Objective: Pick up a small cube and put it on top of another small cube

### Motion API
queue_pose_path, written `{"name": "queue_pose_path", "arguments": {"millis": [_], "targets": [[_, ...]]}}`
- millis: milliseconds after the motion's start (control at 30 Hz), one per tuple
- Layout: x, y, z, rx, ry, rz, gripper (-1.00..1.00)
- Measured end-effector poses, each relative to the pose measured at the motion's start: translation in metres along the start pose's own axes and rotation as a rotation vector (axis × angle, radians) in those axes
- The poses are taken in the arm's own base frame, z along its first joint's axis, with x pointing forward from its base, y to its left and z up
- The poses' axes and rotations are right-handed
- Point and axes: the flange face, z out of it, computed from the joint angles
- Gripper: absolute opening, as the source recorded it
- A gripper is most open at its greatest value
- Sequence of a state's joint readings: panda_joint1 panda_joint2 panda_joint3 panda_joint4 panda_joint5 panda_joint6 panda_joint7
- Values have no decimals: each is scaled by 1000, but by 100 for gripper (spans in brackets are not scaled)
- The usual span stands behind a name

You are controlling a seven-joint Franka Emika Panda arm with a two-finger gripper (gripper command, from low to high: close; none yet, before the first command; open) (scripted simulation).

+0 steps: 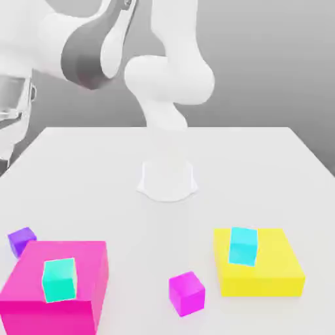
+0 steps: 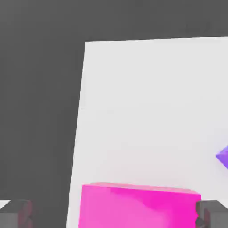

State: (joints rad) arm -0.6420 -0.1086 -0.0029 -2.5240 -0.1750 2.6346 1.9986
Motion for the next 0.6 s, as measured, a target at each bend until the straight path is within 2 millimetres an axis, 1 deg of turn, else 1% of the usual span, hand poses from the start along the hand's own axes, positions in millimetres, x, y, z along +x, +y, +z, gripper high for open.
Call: {"name": "queue_pose_path", "arguments": {"millis": [67, 167, 333, 400, 533, 567, 600], "targets": [[28, 3, 29, -43, 17, 137, 0], [62, 15, 68, -107, 36, 327, 0], [103, 47, 125, -212, 60, 625, 0], [109, 55, 147, -230, 62, 680, 0], [111, 67, 191, -236, 64, 698, 0], [111, 70, 198, -236, 65, 698, -100], [111, 70, 198, -236, 65, 698, -100]]}}
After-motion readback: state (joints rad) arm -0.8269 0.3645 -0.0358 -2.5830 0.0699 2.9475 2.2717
